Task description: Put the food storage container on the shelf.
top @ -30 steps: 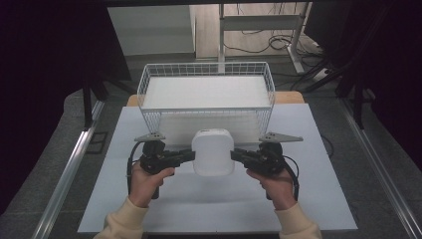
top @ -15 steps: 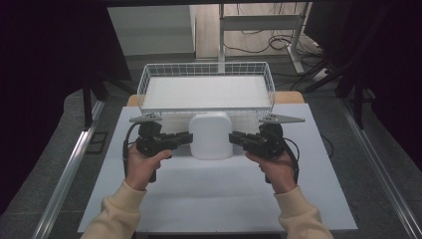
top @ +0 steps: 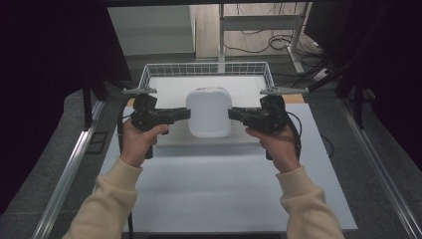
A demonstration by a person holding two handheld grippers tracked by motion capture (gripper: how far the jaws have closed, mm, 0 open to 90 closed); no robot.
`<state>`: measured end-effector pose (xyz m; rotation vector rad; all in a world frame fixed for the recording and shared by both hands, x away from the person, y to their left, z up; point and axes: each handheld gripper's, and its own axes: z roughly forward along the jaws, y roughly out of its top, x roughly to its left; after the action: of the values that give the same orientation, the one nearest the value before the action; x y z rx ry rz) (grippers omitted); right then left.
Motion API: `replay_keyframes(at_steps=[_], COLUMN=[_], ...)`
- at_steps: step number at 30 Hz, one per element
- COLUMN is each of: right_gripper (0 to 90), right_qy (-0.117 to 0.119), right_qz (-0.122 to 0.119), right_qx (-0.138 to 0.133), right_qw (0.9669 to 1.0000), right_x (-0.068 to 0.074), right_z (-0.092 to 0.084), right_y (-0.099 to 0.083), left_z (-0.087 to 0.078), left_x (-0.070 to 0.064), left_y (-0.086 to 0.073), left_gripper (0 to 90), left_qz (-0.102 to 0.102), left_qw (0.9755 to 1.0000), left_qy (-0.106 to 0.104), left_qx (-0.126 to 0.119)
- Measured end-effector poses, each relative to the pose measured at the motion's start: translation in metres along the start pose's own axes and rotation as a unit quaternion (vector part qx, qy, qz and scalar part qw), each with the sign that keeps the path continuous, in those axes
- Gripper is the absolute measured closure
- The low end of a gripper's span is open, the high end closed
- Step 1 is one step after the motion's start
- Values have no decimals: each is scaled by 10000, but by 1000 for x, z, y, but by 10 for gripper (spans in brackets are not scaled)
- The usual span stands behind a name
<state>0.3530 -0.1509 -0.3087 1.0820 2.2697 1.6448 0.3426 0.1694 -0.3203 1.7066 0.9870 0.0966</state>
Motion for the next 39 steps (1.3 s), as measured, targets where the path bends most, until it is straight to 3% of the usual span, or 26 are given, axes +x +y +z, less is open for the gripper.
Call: replay_keyframes(at_steps=[6,14,23,28,31,34,35,39], right_gripper=[795,796,797,797,793,783,768,743], right_qy=[-3,23,-11,16,83,181,187,143], right_qz=[1,72,385,634,849,1126,1324,1564], right_qx=[21,63,311,412,396,419,476,509], right_qw=[10000,10000,9988,9971,9956,9926,9899,9863], right_x=[-8,-16,-36,-52,-62,-71,-77,-85], right_z=[7,16,38,51,57,61,64,70], right_y=[33,56,73,77,77,78,79,80], left_z=[0,2,24,35,38,43,44,52], left_x=[7,20,54,66,72,78,79,87], left_y=[25,51,68,74,76,80,81,87], left_gripper=[786,784,779,778,778,777,776,762], left_qz=[3,-38,-509,-627,-922,-1170,-1185,-1368], left_qw=[10000,9999,9986,9975,9955,9929,9928,9902], left_qy=[67,98,67,132,69,-56,-60,-65], left_qx=[-69,-53,132,301,204,196,183,270])
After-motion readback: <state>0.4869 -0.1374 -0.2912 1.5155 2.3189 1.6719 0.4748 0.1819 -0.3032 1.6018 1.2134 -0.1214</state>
